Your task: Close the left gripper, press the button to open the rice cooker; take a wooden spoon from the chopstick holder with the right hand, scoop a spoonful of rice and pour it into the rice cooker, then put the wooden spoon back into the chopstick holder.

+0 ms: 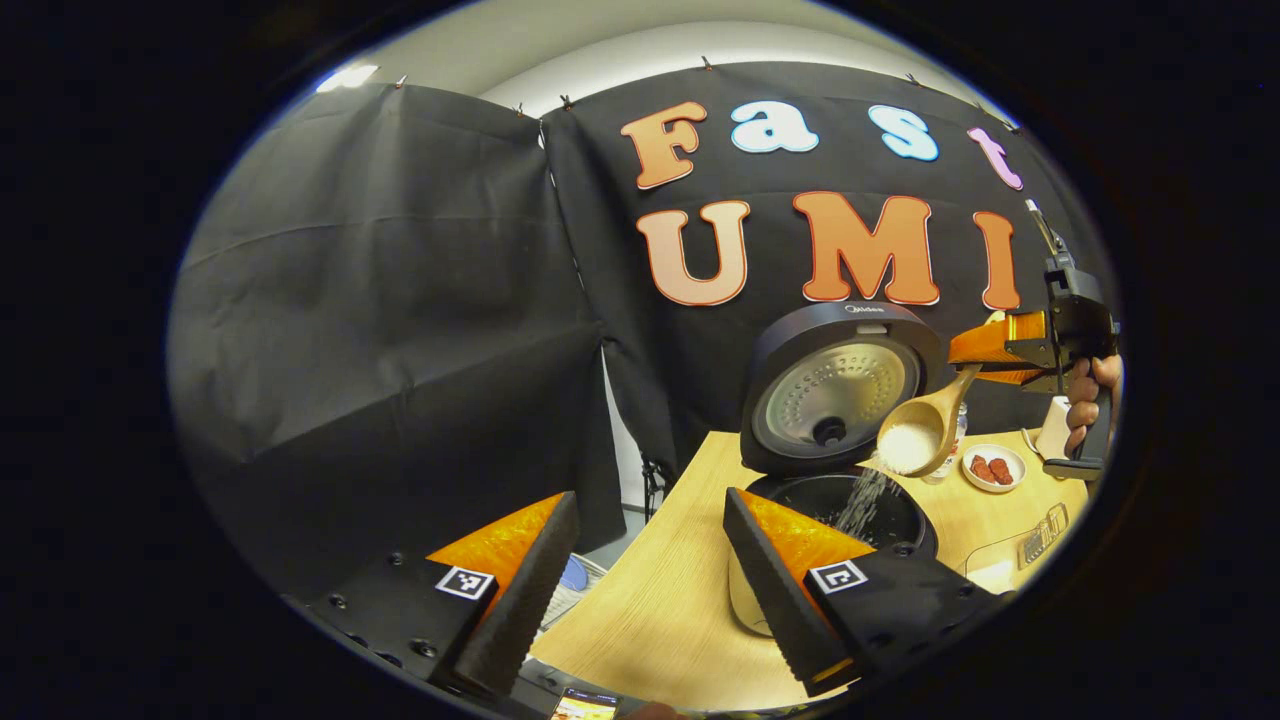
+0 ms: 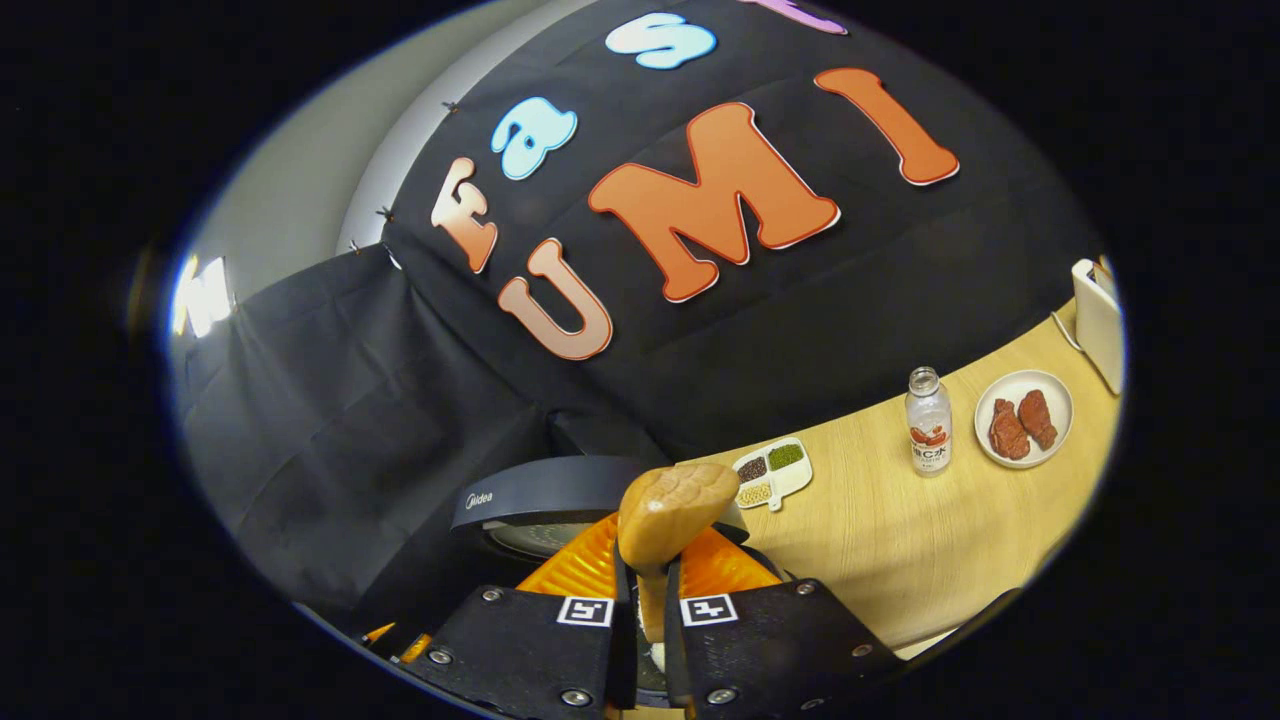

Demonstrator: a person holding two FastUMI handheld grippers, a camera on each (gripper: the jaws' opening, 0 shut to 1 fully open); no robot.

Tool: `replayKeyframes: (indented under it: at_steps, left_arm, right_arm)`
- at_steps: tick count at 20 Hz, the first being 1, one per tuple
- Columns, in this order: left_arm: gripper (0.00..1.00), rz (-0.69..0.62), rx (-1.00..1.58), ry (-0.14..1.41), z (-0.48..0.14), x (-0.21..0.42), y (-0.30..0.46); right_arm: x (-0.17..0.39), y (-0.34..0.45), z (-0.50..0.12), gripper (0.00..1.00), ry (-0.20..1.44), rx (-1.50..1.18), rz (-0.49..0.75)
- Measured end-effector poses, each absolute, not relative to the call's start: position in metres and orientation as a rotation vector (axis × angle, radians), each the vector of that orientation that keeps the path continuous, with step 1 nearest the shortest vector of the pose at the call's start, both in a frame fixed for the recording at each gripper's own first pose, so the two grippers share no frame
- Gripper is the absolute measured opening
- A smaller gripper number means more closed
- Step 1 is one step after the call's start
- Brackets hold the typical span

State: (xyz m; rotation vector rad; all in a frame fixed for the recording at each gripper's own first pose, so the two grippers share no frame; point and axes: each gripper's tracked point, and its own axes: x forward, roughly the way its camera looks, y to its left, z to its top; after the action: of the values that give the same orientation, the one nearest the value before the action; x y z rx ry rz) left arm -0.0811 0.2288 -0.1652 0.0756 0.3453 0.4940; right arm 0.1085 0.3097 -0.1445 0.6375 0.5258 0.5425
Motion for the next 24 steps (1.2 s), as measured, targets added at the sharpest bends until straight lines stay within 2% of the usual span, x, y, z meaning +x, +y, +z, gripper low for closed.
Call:
replayKeyframes:
  at_steps: [14, 24]
  left_arm:
    - [0.99, 0.501, 0.058, 0.401, -0.185, -0.09, 0.228]
    - [0.99, 0.51, 0.051, 0.403, -0.185, -0.095, 0.231]
  right_arm:
    - [0.111, 0.31, -0.131, 0.1, 0.453, 0.51, 0.546]
    - [0.1, 0.333, -0.129, 0.11, 0.437, 0.413, 0.611]
